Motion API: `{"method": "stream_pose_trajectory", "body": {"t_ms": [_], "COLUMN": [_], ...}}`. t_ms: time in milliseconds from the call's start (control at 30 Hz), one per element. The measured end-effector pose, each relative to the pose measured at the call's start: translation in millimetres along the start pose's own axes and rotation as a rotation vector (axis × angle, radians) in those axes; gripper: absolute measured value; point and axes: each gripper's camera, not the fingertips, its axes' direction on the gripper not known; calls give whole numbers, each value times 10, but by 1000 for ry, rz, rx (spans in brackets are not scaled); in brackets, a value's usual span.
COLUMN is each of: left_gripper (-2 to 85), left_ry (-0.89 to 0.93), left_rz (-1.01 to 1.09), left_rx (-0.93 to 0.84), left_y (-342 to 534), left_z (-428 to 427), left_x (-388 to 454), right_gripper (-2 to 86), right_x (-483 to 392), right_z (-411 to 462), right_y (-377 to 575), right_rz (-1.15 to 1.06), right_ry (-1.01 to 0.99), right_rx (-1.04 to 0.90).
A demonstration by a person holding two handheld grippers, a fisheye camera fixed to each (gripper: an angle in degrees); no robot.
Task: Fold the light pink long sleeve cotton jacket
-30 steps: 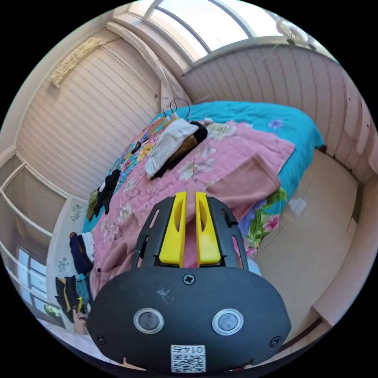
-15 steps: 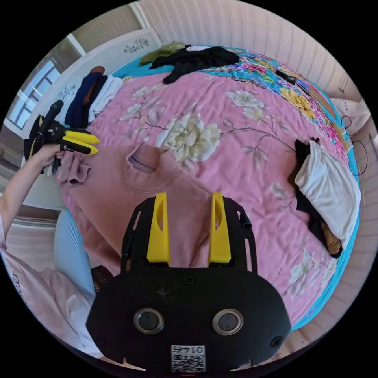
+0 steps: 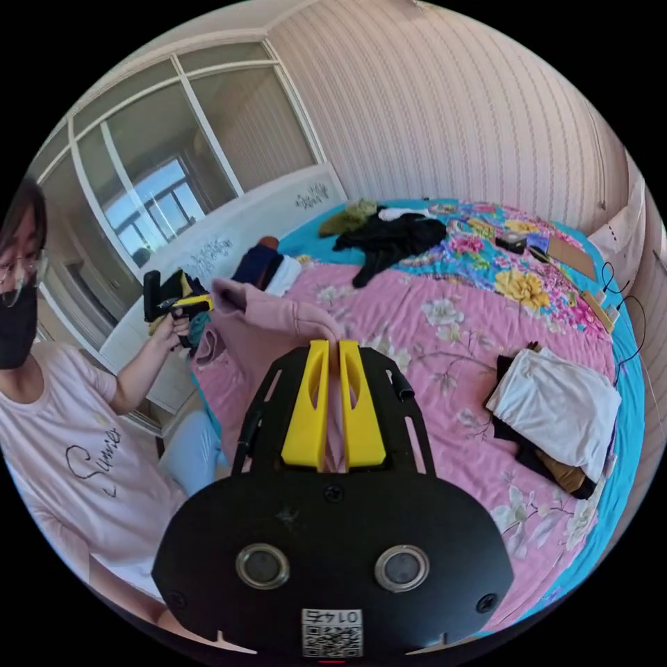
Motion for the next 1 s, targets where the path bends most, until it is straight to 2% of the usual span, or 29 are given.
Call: {"method": "stream_pose_trajectory", "body": {"t_ms": [100, 167, 333, 400, 500, 600, 667, 767, 900, 1000], "left_gripper": [4, 4, 7, 13, 35, 48, 45, 46, 51, 61], "left_ry": [-37, -125, -171, -192, -239, -277, -235, -157, -139, -161], "left_rz": [73, 175, 214, 192, 90, -156, -307, -261, -192, -263], "left_rx": [158, 228, 294, 253, 108, -111, -172, -210, -394, -539], "left_y": [-27, -136, -657, -1005, -1582, -1685, -1333, -624, 632, 1650], "left_z": [-654, -1019, -1357, -1219, -539, 314, 582, 594, 573, 514], "left_x": [407, 733, 774, 597, 62, -719, -1133, -1207, -986, -822], "right_gripper": [6, 6, 10, 15, 39, 58, 69, 80, 84, 92], "right_x": [-408, -789, -1035, -926, -457, 195, 509, 390, -17, -345], "right_z": [-655, -993, -1395, -1296, -683, 151, 607, 868, 1217, 1364], "right_y": [37, -13, -390, -707, -1354, -1685, -1494, -919, 226, 1146], "right_rz": [-81, -191, -266, -265, -169, 42, 205, 165, 99, 168], "right_ry": [16, 127, 236, 256, 291, 335, 275, 89, 17, 14], "right_rx": [115, 137, 180, 109, -103, -195, -205, -163, -311, -431]}}
